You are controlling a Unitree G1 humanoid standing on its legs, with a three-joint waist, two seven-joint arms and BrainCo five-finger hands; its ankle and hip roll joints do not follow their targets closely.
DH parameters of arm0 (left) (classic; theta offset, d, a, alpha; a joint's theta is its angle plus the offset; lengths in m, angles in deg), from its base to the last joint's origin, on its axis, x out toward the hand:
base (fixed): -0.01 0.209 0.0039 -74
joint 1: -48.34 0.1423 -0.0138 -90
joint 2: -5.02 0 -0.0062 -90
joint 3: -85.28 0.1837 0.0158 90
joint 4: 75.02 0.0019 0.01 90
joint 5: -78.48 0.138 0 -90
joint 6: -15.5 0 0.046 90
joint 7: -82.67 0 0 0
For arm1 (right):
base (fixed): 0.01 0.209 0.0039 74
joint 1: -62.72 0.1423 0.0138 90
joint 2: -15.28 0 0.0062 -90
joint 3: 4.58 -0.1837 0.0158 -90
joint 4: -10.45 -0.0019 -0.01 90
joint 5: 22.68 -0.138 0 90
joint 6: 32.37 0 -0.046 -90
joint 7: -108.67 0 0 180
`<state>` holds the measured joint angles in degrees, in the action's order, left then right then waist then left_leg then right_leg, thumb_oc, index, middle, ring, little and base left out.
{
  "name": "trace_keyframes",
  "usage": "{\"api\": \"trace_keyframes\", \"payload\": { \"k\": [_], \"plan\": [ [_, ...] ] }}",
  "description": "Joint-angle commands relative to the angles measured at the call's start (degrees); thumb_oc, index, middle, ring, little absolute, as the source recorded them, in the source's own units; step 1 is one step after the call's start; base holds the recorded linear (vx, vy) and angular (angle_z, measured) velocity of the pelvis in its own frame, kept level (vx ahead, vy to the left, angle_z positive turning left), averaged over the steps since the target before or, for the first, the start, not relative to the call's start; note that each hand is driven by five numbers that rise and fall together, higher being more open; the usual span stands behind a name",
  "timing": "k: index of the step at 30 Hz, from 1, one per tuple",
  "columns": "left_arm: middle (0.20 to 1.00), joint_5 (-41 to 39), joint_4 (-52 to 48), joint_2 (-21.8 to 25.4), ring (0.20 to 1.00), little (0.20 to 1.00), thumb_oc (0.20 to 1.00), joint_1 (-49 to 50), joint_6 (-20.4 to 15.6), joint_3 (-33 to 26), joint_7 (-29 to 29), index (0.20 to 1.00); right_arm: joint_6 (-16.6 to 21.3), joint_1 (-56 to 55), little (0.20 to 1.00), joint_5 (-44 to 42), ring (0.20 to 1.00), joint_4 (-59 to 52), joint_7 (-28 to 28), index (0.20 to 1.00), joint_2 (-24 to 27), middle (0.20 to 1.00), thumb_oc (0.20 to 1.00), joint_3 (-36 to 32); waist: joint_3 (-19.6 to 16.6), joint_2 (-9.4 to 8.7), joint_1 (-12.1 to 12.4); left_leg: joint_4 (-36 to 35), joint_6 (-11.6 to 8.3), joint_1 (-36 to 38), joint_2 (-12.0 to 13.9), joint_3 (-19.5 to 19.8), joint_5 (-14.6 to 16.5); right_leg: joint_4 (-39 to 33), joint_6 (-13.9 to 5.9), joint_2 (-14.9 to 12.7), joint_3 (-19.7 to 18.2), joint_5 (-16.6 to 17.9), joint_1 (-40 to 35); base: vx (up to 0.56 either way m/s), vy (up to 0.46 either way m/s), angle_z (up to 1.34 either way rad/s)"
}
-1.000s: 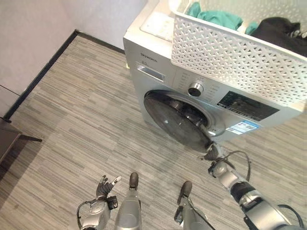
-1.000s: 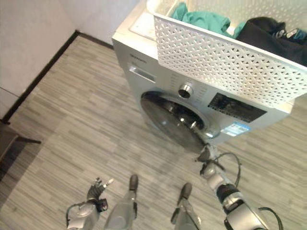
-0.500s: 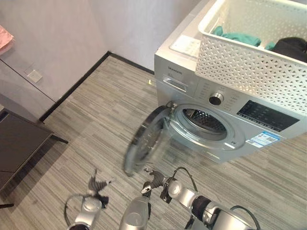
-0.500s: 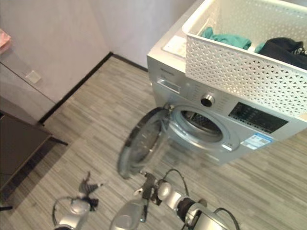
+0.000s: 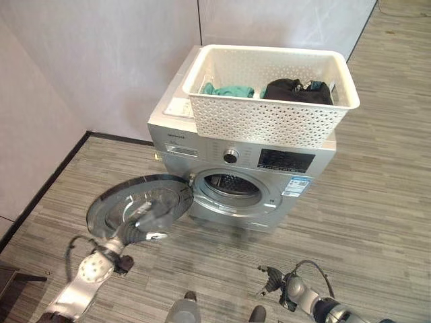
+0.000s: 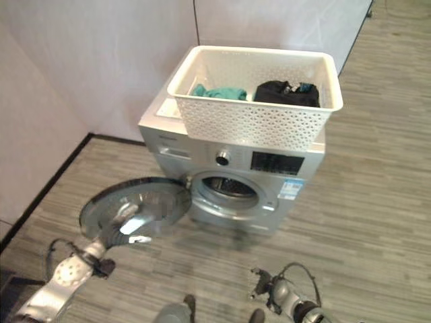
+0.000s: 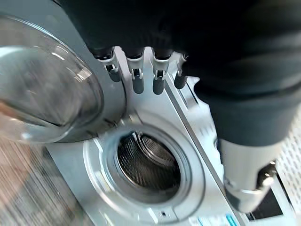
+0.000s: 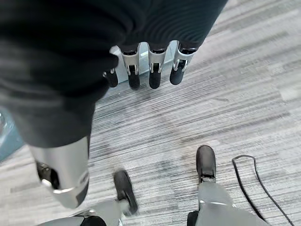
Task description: Grab the laundry basket,head to the washer,open it,put in the laundry and shut it.
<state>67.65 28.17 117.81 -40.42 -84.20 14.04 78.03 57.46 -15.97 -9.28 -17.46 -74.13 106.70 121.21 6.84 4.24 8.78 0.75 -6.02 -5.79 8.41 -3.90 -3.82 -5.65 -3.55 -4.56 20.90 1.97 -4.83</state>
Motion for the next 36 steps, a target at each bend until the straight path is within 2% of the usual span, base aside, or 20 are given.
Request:
{"api": "trace_keyframes", "payload": {
  "k": [1, 2, 3, 6, 8, 10, 11, 13, 14, 15, 16, 17, 18, 20, 22, 25, 28, 34, 36],
  "plan": [
    [1.000, -3.0, -0.8, 3.1, 1.000, 1.000, 1.000, -1.6, -0.4, 0.4, -3.3, 1.000, 1.2, 2.0, 1.000, 0.4, 1.000, -0.6, -0.6, 1.000, -1.1, 1.000, 1.000, -2.3, -1.0, -2.03, -0.8, -4.6, 2.59, 2.7, -3.1, -1.2, 2.5, 1.3, -3.59, -4.8, 0.4, -5.0, -0.1, 0.06, 0.079, 0.14],
    [1.000, -5.1, 0.2, 3.9, 1.000, 1.000, 1.000, -2.0, 0.9, 2.9, -6.4, 1.000, 1.1, 0.3, 1.000, -0.5, 1.000, -0.8, -0.6, 1.000, -0.6, 1.000, 1.000, -4.0, -1.6, -1.63, -1.9, -5.7, 2.59, 3.4, -3.2, -2.0, 2.2, 0.8, -3.67, -4.6, 0.1, -4.5, -0.2, 0.05, 0.056, 0.17],
    [1.000, -5.1, 0.3, 3.9, 1.000, 1.000, 1.000, -2.0, 0.9, 2.9, -6.4, 1.000, 1.1, 0.3, 1.000, -0.5, 1.000, -0.9, -0.6, 1.000, -0.6, 1.000, 1.000, -4.1, -1.6, -1.63, -1.8, -5.7, 2.59, 3.4, -3.2, -2.0, 2.2, 0.8, -3.67, -4.6, 0.1, -4.5, -0.2, 0.03, 0.054, 0.07],
    [1.000, -7.1, 3.6, 7.0, 1.000, 1.000, 1.000, -4.3, 3.8, 9.1, -13.2, 1.000, 1.0, -0.7, 1.000, 0.2, 1.000, -2.2, -1.2, 1.000, 0.5, 1.000, 1.000, -4.4, -2.1, -1.20, -3.6, -5.7, 2.59, 3.8, -3.2, -3.0, 2.5, 0.6, -3.96, -4.6, -1.0, -4.1, 0.0, 0.03, 0.046, -0.08],
    [1.000, -5.2, 8.2, 7.9, 1.000, 1.000, 1.000, -7.9, 5.7, 14.3, -17.4, 1.000, 1.0, -1.0, 1.000, 0.9, 1.000, -4.0, -2.0, 1.000, 1.5, 1.000, 1.000, -3.5, -2.2, -1.34, -4.9, -5.7, 2.61, 4.1, -3.1, -3.6, 2.8, 0.6, -4.18, -4.6, -1.9, -3.9, 0.2, 0.04, 0.042, -0.01],
    [1.000, -0.8, 15.0, 6.7, 1.000, 1.000, 1.000, -11.3, 6.6, 18.0, -18.6, 1.000, 0.7, -0.9, 1.000, 1.6, 1.000, -6.2, -2.6, 1.000, 2.3, 1.000, 1.000, -2.8, -2.1, -1.68, -5.9, -5.7, 2.66, 4.2, -3.1, -4.0, 3.0, 0.6, -4.29, -4.5, -2.8, -3.7, 0.6, 0.01, 0.026, -0.05],
    [1.000, -0.7, 15.2, 6.5, 1.000, 1.000, 1.000, -11.5, 6.5, 18.2, -18.6, 1.000, 0.7, -0.9, 1.000, 1.6, 1.000, -6.2, -2.6, 1.000, 2.4, 1.000, 1.000, -2.9, -2.1, -1.62, -5.8, -5.7, 2.66, 4.3, -3.1, -4.0, 3.0, 0.6, -4.28, -4.5, -2.8, -3.7, 0.6, 0.00, 0.000, 0.00],
    [1.000, 8.6, 24.8, 2.0, 1.000, 1.000, 1.000, -15.1, 5.5, 19.5, -16.0, 1.000, 0.4, -0.9, 1.000, 1.9, 1.000, -9.6, -2.8, 1.000, 3.1, 1.000, 1.000, -2.2, -1.8, -2.33, -6.8, -5.7, 2.70, 4.1, -2.9, -4.6, 3.1, 0.6, -4.33, -4.4, -3.4, -3.8, 1.2, -0.02, 0.015, -0.04],
    [1.000, 14.2, 29.6, -0.2, 1.000, 1.000, 1.000, -16.8, 4.8, 19.1, -12.7, 1.000, 0.3, -0.9, 1.000, 1.9, 1.000, -10.7, -2.7, 1.000, 3.4, 1.000, 1.000, -2.1, -1.6, -2.79, -7.0, -5.7, 2.77, 3.7, -2.9, -4.6, 2.8, 0.6, -4.26, -4.3, -3.7, -3.7, 1.7, -0.04, -0.003, -0.12],
    [1.000, 19.2, 33.8, -2.2, 1.000, 1.000, 1.000, -18.6, 4.6, 18.8, -8.9, 1.000, 0.3, -0.9, 1.000, 1.7, 1.000, -12.0, -2.5, 1.000, 3.9, 1.000, 1.000, -2.2, -1.2, -3.23, -7.3, -5.7, 2.84, 3.3, -2.8, -4.6, 2.7, 0.6, -4.22, -4.2, -4.0, -3.6, 2.2, -0.16, -0.020, -0.15],
    [1.000, 28.7, 43.4, -7.5, 1.000, 1.000, 1.000, -25.3, 4.9, 18.9, 0.0, 1.000, 0.7, 0.1, 1.000, 0.4, 1.000, -14.8, -0.5, 1.000, 4.4, 1.000, 1.000, -2.7, 0.9, -4.35, -8.1, -5.7, 2.88, 2.0, -2.4, -4.7, 2.2, 0.6, -4.06, -4.0, -4.6, -3.0, 3.9, -0.14, -0.021, -0.10],
    [1.000, 28.8, 43.7, -7.7, 1.000, 1.000, 1.000, -25.5, 4.8, 18.9, 0.1, 1.000, 0.7, 0.2, 1.000, 0.3, 1.000, -14.8, -0.5, 1.000, 4.5, 1.000, 1.000, -2.8, 0.9, -4.27, -8.1, -5.7, 2.88, 1.9, -2.4, -4.7, 2.2, 0.6, -4.05, -4.0, -4.6, -3.0, 4.0, -0.17, -0.022, -0.05],
    [1.000, 28.9, 44.3, -9.5, 1.000, 1.000, 1.000, -27.3, 4.7, 18.6, 2.8, 1.000, 0.8, 0.2, 1.000, -0.3, 1.000, -15.8, 0.5, 1.000, 4.6, 1.000, 1.000, -3.3, 1.6, -4.63, -8.2, -5.7, 2.91, 1.4, -2.3, -4.8, 2.0, 0.7, -4.04, -3.9, -4.7, -2.7, 4.6, -0.07, -0.008, -0.05],
    [1.000, 27.9, 45.5, -12.6, 1.000, 1.000, 1.000, -28.1, 5.1, 18.0, 3.4, 1.000, 0.8, -0.1, 1.000, -1.4, 1.000, -16.4, 1.4, 1.000, 4.5, 1.000, 1.000, -4.4, 2.3, -5.01, -8.5, -5.7, 2.96, 1.4, -2.1, -5.1, 2.2, 0.7, -4.12, -3.8, -4.9, -2.7, 4.9, -0.06, -0.001, -0.08],
    [1.000, 23.4, 42.8, -15.5, 1.000, 1.000, 1.000, -28.1, 5.3, 16.4, 4.8, 1.000, 0.5, 0.7, 1.000, -6.8, 1.000, -13.5, 1.7, 1.000, 2.8, 1.000, 1.000, -6.7, 2.7, -5.02, -8.0, -5.7, 3.24, 1.2, -2.1, -5.3, 2.2, 0.6, -4.25, -3.9, -5.3, -2.4, 5.6, -0.03, 0.006, -0.04],
    [1.000, 21.4, 40.5, -16.5, 1.000, 1.000, 1.000, -26.9, 5.0, 16.4, 4.9, 1.000, 0.4, 3.7, 1.000, -9.7, 1.000, -12.0, 2.7, 1.000, 1.2, 1.000, 1.000, -7.3, 2.8, -4.76, -7.5, -5.7, 3.37, 1.4, -2.1, -5.8, 2.0, 0.6, -4.25, -4.0, -5.5, -2.3, 5.8, 0.00, 0.026, -0.11],
    [1.000, 20.7, 38.9, -16.8, 1.000, 1.000, 1.000, -25.7, 5.2, 16.3, 5.1, 1.000, 0.6, 5.1, 1.000, -12.0, 1.000, -13.2, 2.9, 1.000, 0.1, 1.000, 1.000, -7.5, 2.7, -4.48, -7.2, -5.7, 3.35, 2.1, -2.1, -6.0, 2.3, 0.6, -4.19, -4.0, -5.8, -2.6, 5.2, 0.03, 0.020, -0.17],
    [1.000, 23.4, 38.9, -16.4, 1.000, 1.000, 1.000, -24.1, 5.2, 17.1, 5.5, 1.000, 0.5, 5.9, 1.000, -11.2, 1.000, -16.3, 2.8, 1.000, 0.2, 1.000, 1.000, -6.4, 1.9, -4.21, -7.1, -5.7, 3.35, 3.0, -2.3, -6.2, 2.6, 0.6, -4.14, -4.0, -5.9, -2.9, 4.5, 0.04, 0.013, -0.03],
    [1.000, 25.4, 33.0, -13.8, 1.000, 1.000, 1.000, -23.7, 5.1, 18.0, 4.9, 1.000, 0.6, 9.2, 1.000, -14.1, 1.000, -12.9, 2.0, 1.000, -1.5, 1.000, 1.000, -5.6, 1.6, -3.13, -5.1, -5.7, 3.48, 3.3, -2.8, -5.4, 3.1, 0.6, -4.38, -4.4, -5.0, -3.0, 4.0, 0.05, 0.020, 0.00]
  ]
}}
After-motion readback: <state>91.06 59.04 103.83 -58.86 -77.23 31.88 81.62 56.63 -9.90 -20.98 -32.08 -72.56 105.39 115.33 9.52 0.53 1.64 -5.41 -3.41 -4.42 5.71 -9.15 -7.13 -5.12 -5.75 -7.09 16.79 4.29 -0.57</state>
